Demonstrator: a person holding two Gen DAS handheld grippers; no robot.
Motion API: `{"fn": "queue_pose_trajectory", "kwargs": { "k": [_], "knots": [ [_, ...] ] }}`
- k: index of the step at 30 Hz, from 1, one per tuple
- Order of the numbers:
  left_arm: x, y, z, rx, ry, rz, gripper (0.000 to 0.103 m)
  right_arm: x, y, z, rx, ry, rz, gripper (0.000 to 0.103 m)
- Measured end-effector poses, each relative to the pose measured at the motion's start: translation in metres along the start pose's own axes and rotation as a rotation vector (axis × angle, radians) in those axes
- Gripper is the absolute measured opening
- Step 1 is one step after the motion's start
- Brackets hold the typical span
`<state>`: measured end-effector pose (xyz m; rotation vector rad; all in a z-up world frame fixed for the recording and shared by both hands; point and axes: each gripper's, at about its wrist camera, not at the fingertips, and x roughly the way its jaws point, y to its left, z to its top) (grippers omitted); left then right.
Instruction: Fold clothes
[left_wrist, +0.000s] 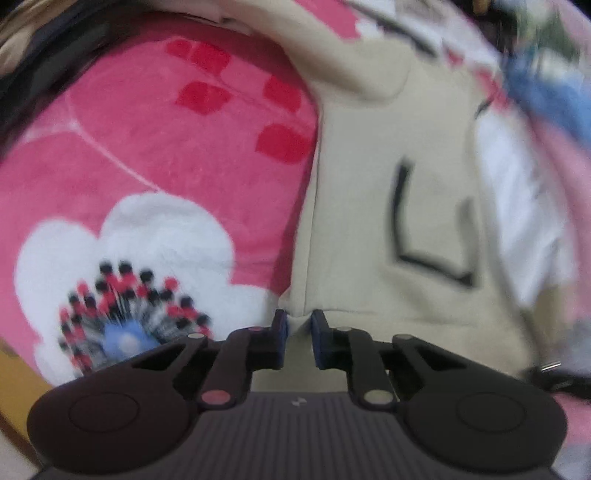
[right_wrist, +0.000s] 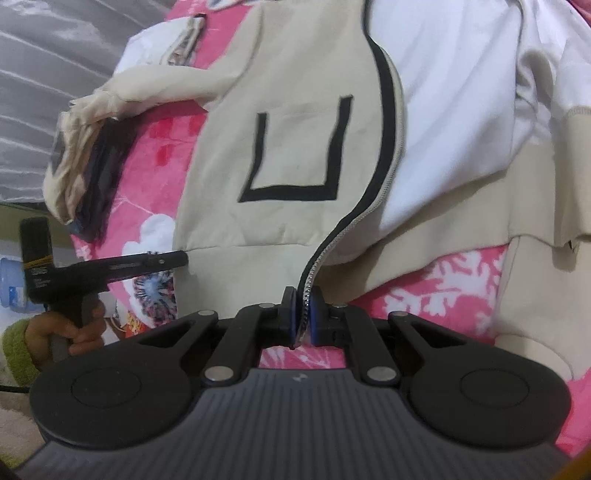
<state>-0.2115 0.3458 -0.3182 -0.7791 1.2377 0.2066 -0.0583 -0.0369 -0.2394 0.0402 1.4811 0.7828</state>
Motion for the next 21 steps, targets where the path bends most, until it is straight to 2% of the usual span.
{"fn": "queue_pose_trajectory", "kwargs": {
  "k": [2, 3, 5, 8, 11, 14, 16, 18, 20, 21],
  "knots": [
    [-0.028, 0.02, 0.001, -0.144, -0.019, -0.157, 0.014, -0.015, 0.007, 0.001, -0.029, -0.016, 0.043, 0.005],
    [-0.036, 0.029, 0.002, -0.194, -0.029, -0.2, 0.014, -0.02, 0.008, 0.001, -0.04, -0.019, 0.052, 0.005],
    [-0.033, 0.042, 0.002, -0.217, -0.028, -0.169, 0.014, -0.022, 0.006, 0.001, -0.048, -0.011, 0.049, 0.005],
    [0.001, 0.054, 0.003, -0.22, 0.044, -0.098, 0.014, 0.0, -0.011, -0.001, 0.001, 0.04, 0.02, 0.005],
    [0.02, 0.041, 0.002, -0.097, 0.069, -0.029, 0.015, 0.018, -0.018, -0.004, 0.0, 0.071, -0.02, 0.005],
    [0.03, 0.033, -0.005, -0.007, 0.102, 0.02, 0.022, 0.031, -0.018, -0.006, -0.038, 0.101, -0.062, 0.005],
    [0.035, 0.032, -0.012, 0.021, 0.125, 0.056, 0.04, 0.046, -0.023, -0.009, -0.052, 0.142, -0.102, 0.006],
    [0.038, 0.03, -0.021, 0.044, 0.144, 0.079, 0.048, 0.058, -0.028, -0.015, -0.058, 0.173, -0.127, 0.006],
    [0.044, 0.027, -0.027, 0.06, 0.153, 0.1, 0.048, 0.056, -0.027, -0.017, -0.05, 0.158, -0.117, 0.006],
    [0.047, 0.026, -0.03, 0.067, 0.156, 0.11, 0.044, 0.053, -0.026, -0.017, -0.051, 0.145, -0.112, 0.006]
  ]
}}
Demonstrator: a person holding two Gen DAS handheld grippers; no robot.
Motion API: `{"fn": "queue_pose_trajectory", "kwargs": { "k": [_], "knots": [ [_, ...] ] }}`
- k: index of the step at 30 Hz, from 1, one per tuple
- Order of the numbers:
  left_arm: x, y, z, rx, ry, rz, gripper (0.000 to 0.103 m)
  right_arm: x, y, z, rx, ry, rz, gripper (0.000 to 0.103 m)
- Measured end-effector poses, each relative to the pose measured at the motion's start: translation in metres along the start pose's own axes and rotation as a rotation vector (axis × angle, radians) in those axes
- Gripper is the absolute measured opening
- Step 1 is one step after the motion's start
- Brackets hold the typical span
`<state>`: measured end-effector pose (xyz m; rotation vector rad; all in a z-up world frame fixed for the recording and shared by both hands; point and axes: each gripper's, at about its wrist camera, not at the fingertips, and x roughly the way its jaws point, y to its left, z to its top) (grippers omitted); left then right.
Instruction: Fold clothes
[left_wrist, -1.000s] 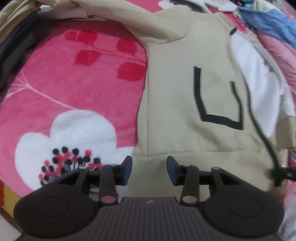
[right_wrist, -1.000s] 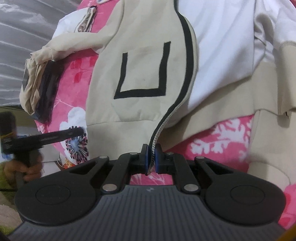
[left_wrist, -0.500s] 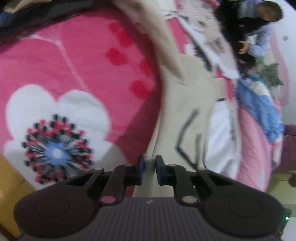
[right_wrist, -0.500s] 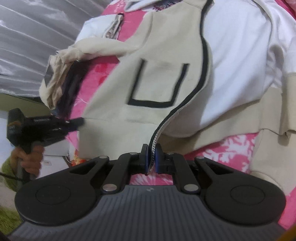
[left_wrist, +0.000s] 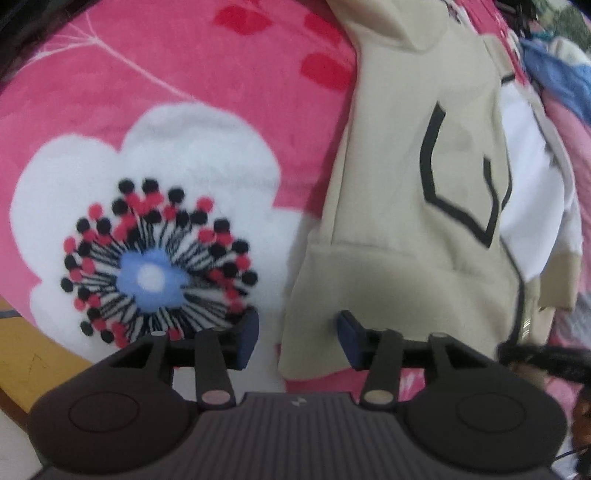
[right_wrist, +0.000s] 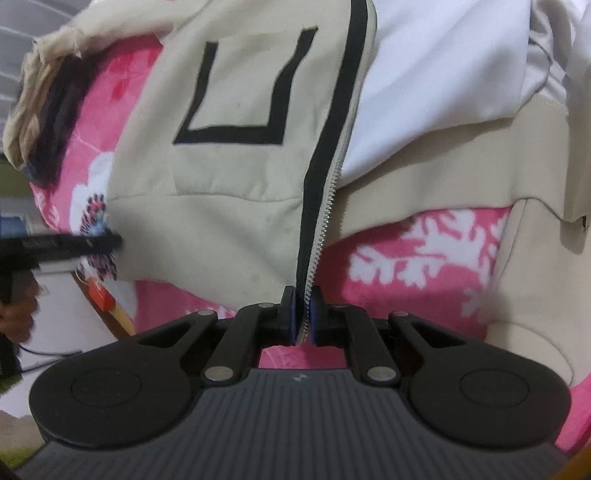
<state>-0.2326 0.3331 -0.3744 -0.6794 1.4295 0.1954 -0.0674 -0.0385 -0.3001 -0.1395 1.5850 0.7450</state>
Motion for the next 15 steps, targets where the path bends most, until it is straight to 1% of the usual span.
{"fn": "queue_pose_trajectory", "kwargs": {
  "k": [2, 3, 6, 8, 10, 13, 15],
  "knots": [
    [0.006, -0.005, -0.003, 0.01, 0.004, 0.018, 0.029, -0.006, 0.001, -0.002, -0.005, -0.029, 0.005, 0.006],
    [0.009, -0.008, -0.004, 0.02, 0.005, 0.03, 0.019, -0.008, -0.001, -0.003, -0.002, -0.039, 0.007, 0.006],
    [0.016, -0.019, -0.008, 0.071, 0.02, 0.076, 0.018, -0.004, -0.007, -0.005, 0.02, -0.04, -0.004, 0.007],
    [0.019, -0.026, -0.01, 0.112, 0.045, 0.109, 0.018, 0.005, -0.012, -0.007, 0.046, -0.005, -0.045, 0.018],
    [0.02, -0.031, -0.011, 0.141, 0.072, 0.134, 0.021, 0.009, -0.018, -0.017, 0.076, 0.026, -0.096, 0.018],
    [0.015, -0.035, -0.011, 0.164, 0.099, 0.163, 0.025, -0.01, -0.038, -0.037, 0.152, 0.0, -0.114, 0.018],
    [0.008, -0.037, -0.01, 0.175, 0.1, 0.179, 0.027, -0.035, -0.055, -0.048, 0.225, -0.075, -0.124, 0.019]
  ]
}}
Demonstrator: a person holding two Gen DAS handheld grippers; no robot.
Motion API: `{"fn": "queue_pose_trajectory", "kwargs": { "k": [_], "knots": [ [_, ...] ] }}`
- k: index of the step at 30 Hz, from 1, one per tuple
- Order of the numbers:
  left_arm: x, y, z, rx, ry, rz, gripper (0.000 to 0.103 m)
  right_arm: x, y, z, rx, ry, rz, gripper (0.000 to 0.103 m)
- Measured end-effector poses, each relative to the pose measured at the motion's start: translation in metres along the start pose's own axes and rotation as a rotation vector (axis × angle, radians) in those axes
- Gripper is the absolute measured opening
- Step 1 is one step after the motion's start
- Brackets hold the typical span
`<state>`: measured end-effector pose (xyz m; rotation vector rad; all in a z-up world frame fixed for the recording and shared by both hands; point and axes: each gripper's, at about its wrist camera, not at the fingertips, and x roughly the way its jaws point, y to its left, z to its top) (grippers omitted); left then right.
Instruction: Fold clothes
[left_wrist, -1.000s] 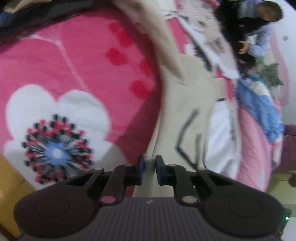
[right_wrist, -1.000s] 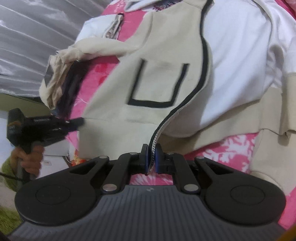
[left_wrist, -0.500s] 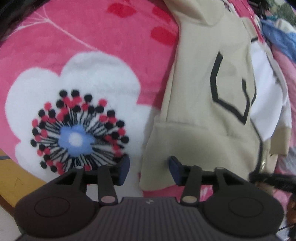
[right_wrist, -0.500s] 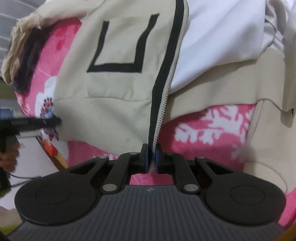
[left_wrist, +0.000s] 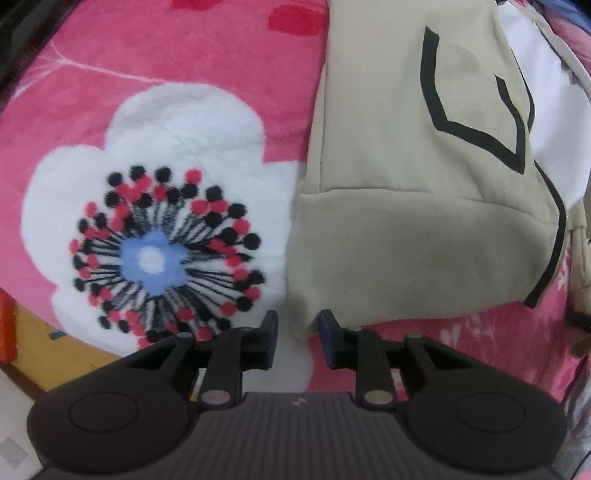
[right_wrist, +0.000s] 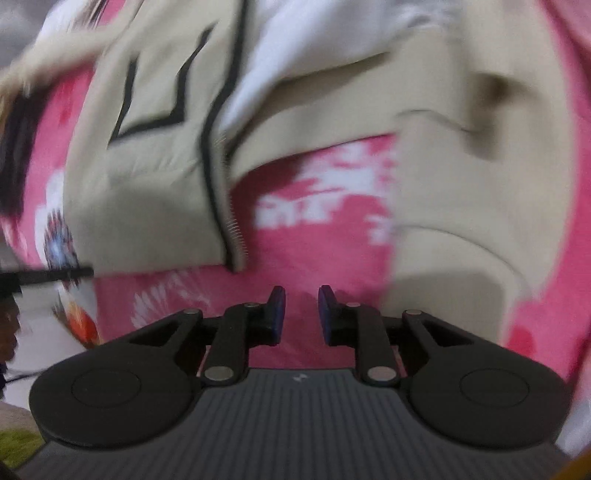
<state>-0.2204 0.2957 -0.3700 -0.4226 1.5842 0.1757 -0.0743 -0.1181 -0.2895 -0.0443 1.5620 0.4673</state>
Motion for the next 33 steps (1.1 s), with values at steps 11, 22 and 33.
{"fn": "queue_pose_trajectory", "kwargs": {
  "k": [11, 22, 33],
  "knots": [
    [-0.061, -0.079, 0.029, 0.286, -0.146, 0.002, 0.033, -0.048, -0.066, 0.031, 0.177, -0.358, -0.077, 0.048],
    [-0.005, -0.263, -0.008, 0.989, -0.231, -0.037, 0.047, -0.016, -0.088, 0.058, 0.271, -0.431, 0.026, 0.009],
    [0.075, -0.326, -0.022, 1.247, -0.35, 0.235, 0.041, -0.085, -0.133, 0.033, 0.472, -0.564, 0.245, 0.004]
  ]
}}
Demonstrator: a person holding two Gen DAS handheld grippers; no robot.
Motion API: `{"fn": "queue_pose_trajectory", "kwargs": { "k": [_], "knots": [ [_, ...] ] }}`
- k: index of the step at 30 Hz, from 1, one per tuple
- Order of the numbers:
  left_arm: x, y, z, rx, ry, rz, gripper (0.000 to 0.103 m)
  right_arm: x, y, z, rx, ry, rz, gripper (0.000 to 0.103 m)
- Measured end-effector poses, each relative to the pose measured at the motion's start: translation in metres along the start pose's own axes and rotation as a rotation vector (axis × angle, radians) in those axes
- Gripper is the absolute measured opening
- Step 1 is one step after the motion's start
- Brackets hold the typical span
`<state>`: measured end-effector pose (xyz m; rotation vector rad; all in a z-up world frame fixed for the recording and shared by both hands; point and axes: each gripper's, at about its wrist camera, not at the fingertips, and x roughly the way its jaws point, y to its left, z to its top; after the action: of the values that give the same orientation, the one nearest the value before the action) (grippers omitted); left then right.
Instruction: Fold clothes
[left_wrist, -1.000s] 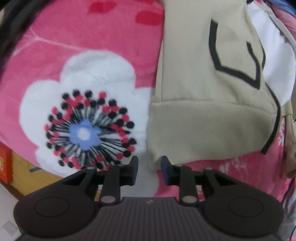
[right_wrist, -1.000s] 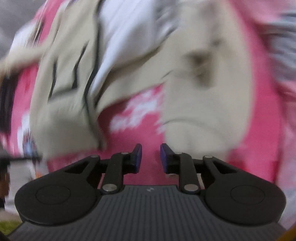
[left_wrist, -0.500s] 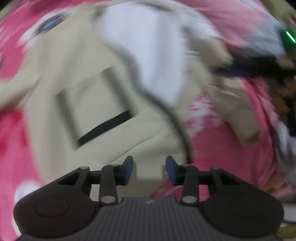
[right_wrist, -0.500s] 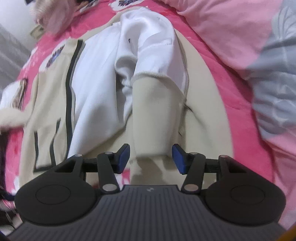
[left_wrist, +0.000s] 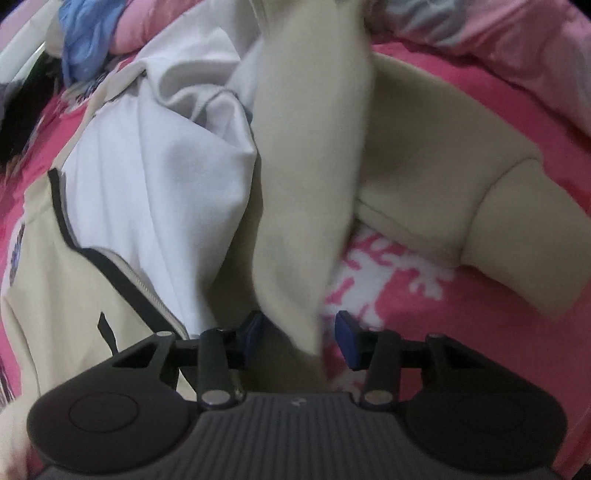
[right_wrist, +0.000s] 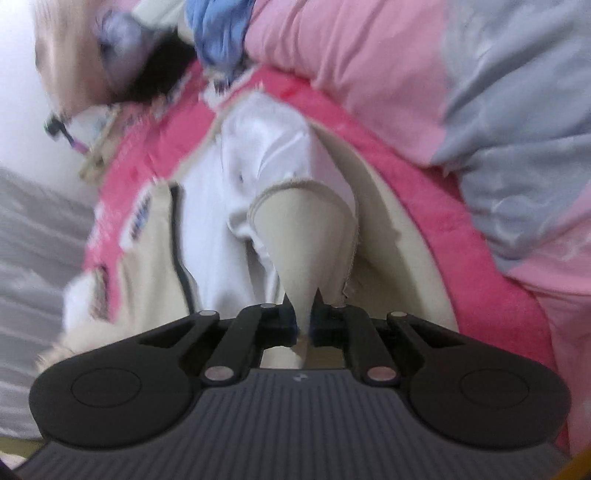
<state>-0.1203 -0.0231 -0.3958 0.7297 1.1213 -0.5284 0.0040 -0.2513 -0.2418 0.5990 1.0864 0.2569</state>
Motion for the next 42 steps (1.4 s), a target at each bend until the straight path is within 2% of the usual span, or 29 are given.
{"fn": "queue_pose_trajectory", "kwargs": {
  "k": [2, 3, 5, 7, 10, 13, 16, 20, 21, 22, 25, 27, 31, 33, 35, 36, 38, 39, 42],
  "knots": [
    [-0.002, 0.002, -0.002, -0.004, -0.003, 0.002, 0.026, -0.01, -0.006, 0.006, 0.058, -0.013, 0.036, 0.004],
    [-0.003, 0.003, -0.004, -0.01, -0.002, 0.001, 0.01, -0.014, -0.009, 0.008, 0.087, -0.019, 0.054, 0.004],
    [-0.012, 0.011, -0.006, -0.043, -0.008, -0.024, 0.008, -0.022, -0.015, 0.01, 0.141, -0.028, 0.08, 0.004],
    [-0.032, 0.022, -0.006, -0.082, -0.019, -0.093, 0.007, -0.032, -0.017, 0.011, 0.153, -0.029, 0.08, 0.004],
    [-0.071, 0.039, -0.01, -0.107, -0.049, -0.245, 0.006, -0.052, -0.02, 0.013, 0.13, -0.025, 0.051, 0.004],
    [-0.091, 0.035, -0.019, -0.031, -0.056, -0.355, 0.006, -0.068, -0.027, 0.01, 0.087, -0.007, -0.018, 0.004],
    [-0.073, 0.014, -0.026, 0.028, -0.004, -0.416, 0.006, -0.056, -0.038, -0.001, 0.014, 0.071, -0.135, 0.004],
    [-0.019, -0.011, -0.022, -0.01, 0.131, -0.477, 0.009, -0.017, -0.062, -0.023, -0.024, 0.169, -0.303, 0.004],
    [-0.013, -0.015, -0.02, -0.011, 0.143, -0.474, 0.011, -0.011, -0.067, -0.027, -0.016, 0.175, -0.326, 0.004],
    [-0.01, -0.017, -0.017, -0.017, 0.152, -0.478, 0.018, -0.007, -0.07, -0.029, -0.01, 0.177, -0.347, 0.004],
    [-0.026, -0.004, -0.017, -0.089, 0.133, -0.567, 0.037, -0.006, -0.067, -0.029, -0.025, 0.159, -0.39, 0.004],
    [-0.043, 0.019, -0.029, -0.18, 0.096, -0.616, 0.037, -0.009, -0.062, -0.027, -0.034, 0.148, -0.409, 0.004],
    [-0.053, 0.088, -0.067, -0.449, 0.06, -0.563, 0.037, -0.012, -0.048, -0.023, -0.05, 0.128, -0.45, 0.004],
    [-0.042, 0.126, -0.088, -0.616, 0.079, -0.506, 0.037, -0.013, -0.04, -0.025, -0.061, 0.118, -0.473, 0.004],
    [-0.026, 0.152, -0.105, -0.734, 0.116, -0.441, 0.037, -0.014, -0.03, -0.027, -0.089, 0.107, -0.502, 0.004],
    [-0.017, 0.163, -0.113, -0.762, 0.137, -0.411, 0.037, -0.016, -0.023, -0.027, -0.106, 0.1, -0.515, 0.004],
    [-0.004, 0.177, -0.125, -0.795, 0.165, -0.386, 0.029, -0.021, -0.008, -0.028, -0.152, 0.082, -0.535, 0.004],
    [-0.004, 0.181, -0.128, -0.792, 0.16, -0.398, 0.027, -0.024, 0.0, -0.029, -0.178, 0.072, -0.544, 0.004],
    [-0.004, 0.192, -0.134, -0.783, 0.147, -0.435, 0.03, -0.027, 0.016, -0.035, -0.252, 0.082, -0.588, 0.005]
  ]
}}
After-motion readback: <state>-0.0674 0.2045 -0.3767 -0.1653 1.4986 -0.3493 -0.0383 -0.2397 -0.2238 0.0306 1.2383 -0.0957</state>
